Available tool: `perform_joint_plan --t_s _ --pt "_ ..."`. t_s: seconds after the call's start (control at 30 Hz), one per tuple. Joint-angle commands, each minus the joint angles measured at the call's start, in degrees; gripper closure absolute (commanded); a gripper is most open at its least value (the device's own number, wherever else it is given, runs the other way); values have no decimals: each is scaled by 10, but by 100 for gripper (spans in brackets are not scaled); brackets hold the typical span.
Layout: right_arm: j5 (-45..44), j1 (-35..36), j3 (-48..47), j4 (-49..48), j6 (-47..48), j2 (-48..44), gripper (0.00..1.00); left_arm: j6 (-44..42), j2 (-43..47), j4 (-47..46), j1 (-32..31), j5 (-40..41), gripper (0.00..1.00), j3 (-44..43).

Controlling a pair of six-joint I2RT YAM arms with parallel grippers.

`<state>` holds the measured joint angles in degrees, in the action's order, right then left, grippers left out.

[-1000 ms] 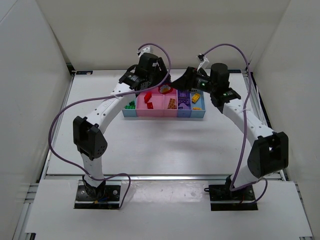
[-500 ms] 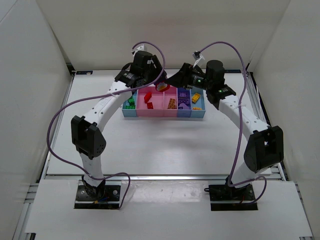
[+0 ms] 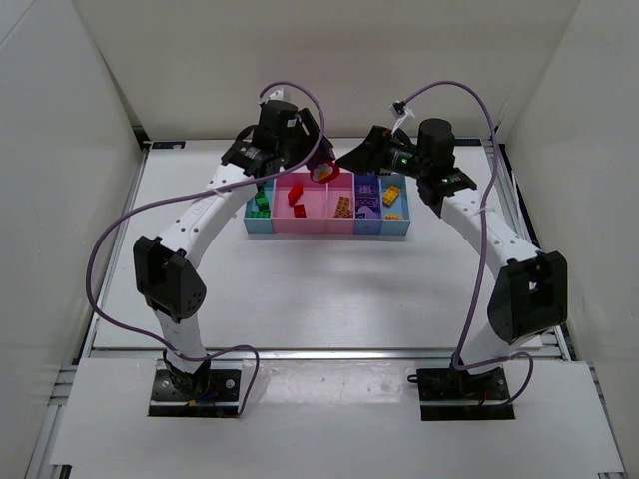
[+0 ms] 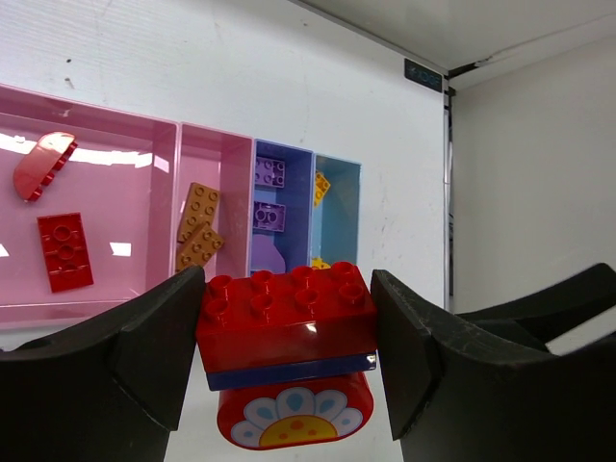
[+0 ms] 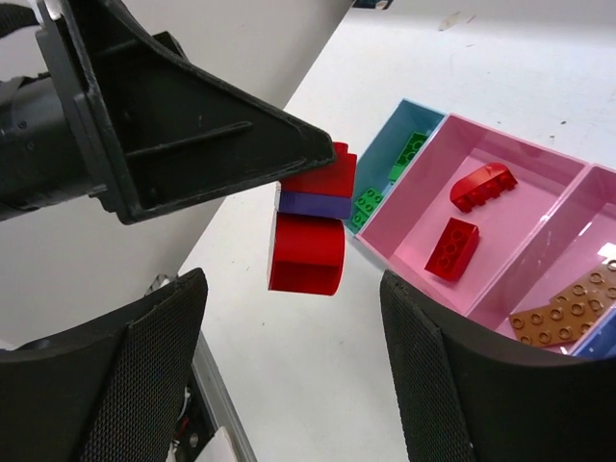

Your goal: Sort the legos into containers by color

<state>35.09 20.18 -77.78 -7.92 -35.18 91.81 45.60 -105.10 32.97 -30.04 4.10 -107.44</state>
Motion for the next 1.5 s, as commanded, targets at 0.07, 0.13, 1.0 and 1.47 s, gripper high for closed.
perform_joint_plan --t_s 0.07,0.13,1.0,1.47 --pt "35 10 -11 -43 9 15 23 12 44 -19 3 -21 90 5" --pt "38 17 -11 -46 8 19 23 12 45 -23 4 -23 90 4" --pt "13 47 -33 -37 1 43 25 13 44 -44 4 -37 90 7" --pt "12 47 -50 -58 6 62 67 21 47 -56 4 -75 90 22"
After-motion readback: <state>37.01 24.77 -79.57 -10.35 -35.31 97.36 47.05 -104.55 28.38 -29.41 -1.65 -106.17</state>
